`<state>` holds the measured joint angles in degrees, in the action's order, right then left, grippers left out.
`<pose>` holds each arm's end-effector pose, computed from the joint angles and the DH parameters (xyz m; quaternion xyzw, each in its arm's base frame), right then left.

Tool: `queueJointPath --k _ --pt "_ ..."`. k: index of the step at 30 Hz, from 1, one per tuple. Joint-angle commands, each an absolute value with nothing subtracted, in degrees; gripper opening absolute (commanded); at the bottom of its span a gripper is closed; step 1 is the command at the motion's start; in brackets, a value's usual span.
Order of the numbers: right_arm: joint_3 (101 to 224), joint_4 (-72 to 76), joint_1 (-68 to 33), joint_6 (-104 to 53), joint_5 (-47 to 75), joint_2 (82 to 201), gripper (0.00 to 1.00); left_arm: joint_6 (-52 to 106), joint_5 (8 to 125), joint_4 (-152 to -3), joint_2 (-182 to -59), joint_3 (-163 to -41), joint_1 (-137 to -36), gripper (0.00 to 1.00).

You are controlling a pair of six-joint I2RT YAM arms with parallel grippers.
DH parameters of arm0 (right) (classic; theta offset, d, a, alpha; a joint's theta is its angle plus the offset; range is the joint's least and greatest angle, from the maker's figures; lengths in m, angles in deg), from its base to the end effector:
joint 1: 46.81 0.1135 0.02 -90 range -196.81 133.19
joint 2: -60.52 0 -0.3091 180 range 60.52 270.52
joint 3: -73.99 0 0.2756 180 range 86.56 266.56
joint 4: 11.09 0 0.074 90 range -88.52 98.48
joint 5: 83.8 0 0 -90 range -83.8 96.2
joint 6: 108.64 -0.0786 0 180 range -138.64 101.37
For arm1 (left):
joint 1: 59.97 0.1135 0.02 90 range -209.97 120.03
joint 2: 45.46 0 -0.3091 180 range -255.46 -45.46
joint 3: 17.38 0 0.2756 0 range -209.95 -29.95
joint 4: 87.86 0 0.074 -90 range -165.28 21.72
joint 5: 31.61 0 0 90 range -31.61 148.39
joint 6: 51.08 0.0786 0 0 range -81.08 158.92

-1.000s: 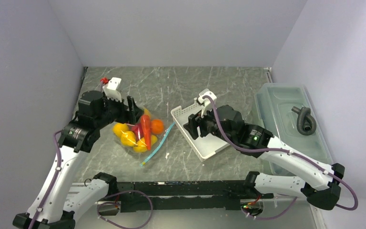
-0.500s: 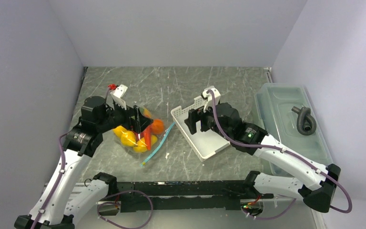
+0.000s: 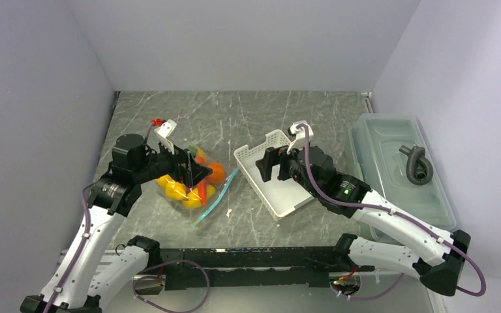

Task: Place the food in the zip-top bag and seal the zipper
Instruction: Reset both arms

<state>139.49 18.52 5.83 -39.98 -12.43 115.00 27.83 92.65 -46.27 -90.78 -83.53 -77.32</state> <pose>0.1727 0.1848 0.3704 -0.1252 0.7971 0.2415 0.5391 0.1683 -0.0989 0.3820 0.2100 0.7761 -0.3683 0.4668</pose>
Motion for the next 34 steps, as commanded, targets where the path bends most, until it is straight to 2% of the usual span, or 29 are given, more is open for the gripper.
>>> queueJointPath --k 1,13,31,34 --pt "139.9 18.0 5.7 -43.6 -15.7 114.7 1.0 29.3 95.2 -47.0 -88.8 -83.2 -77.5 1.0" --pt "135.2 15.4 5.7 -42.2 -11.6 107.6 1.0 29.0 95.9 -47.2 -88.8 -83.0 -77.5 1.0" --pt "142.1 21.2 6.1 -37.8 -5.7 107.8 1.0 28.3 94.5 -46.8 -90.2 -83.6 -77.5 1.0" --pt "145.0 22.7 8.5 -38.7 -12.1 110.0 1.0 28.4 93.8 -46.7 -90.3 -83.5 -77.5 1.0"
